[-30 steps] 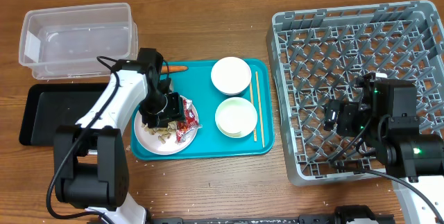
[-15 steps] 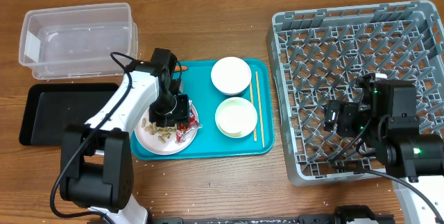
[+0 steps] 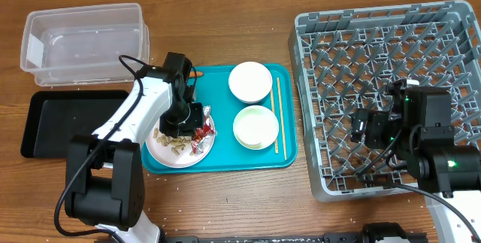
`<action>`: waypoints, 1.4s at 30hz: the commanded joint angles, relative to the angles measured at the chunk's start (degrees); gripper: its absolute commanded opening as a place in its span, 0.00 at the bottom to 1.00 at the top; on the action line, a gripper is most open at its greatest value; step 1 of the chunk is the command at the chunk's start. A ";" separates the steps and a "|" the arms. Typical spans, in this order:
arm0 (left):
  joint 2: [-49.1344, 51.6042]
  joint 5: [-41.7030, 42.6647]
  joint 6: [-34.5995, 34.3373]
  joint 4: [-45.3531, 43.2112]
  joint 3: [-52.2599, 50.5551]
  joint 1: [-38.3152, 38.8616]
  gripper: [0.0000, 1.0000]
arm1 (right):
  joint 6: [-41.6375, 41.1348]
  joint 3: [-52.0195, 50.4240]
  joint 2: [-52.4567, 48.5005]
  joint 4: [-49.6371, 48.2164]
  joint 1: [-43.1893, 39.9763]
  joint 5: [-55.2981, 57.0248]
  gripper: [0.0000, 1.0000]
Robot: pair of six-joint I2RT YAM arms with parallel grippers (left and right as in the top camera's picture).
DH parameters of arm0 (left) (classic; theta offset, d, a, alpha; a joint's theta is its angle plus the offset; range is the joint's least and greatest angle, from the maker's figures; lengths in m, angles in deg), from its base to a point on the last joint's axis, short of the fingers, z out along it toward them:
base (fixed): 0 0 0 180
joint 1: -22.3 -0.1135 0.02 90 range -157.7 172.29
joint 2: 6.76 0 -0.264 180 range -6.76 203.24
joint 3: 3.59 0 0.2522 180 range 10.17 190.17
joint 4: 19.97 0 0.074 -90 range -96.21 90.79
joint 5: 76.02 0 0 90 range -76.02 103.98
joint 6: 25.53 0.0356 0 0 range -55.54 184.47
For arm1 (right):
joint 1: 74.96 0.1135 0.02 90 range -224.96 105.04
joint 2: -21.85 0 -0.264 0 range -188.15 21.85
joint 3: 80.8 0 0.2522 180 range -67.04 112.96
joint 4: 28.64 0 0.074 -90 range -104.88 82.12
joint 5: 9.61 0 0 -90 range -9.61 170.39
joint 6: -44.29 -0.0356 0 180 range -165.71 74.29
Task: Sort waste into correct bins and load items into the dishwasher
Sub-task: 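Carry the red wrapper left and drop it into the clear bin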
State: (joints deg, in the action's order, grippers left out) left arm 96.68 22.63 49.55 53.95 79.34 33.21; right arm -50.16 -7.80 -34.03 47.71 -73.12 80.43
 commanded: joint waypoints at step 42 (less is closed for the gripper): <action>5.51 -6.84 -2.64 -2.10 35.50 -24.28 0.62 | -0.11 1.88 0.24 -0.28 -0.37 0.35 1.00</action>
State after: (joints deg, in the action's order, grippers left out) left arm 102.56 12.16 47.17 48.94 114.16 8.60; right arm -50.20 -7.77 -34.03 47.71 -73.09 80.45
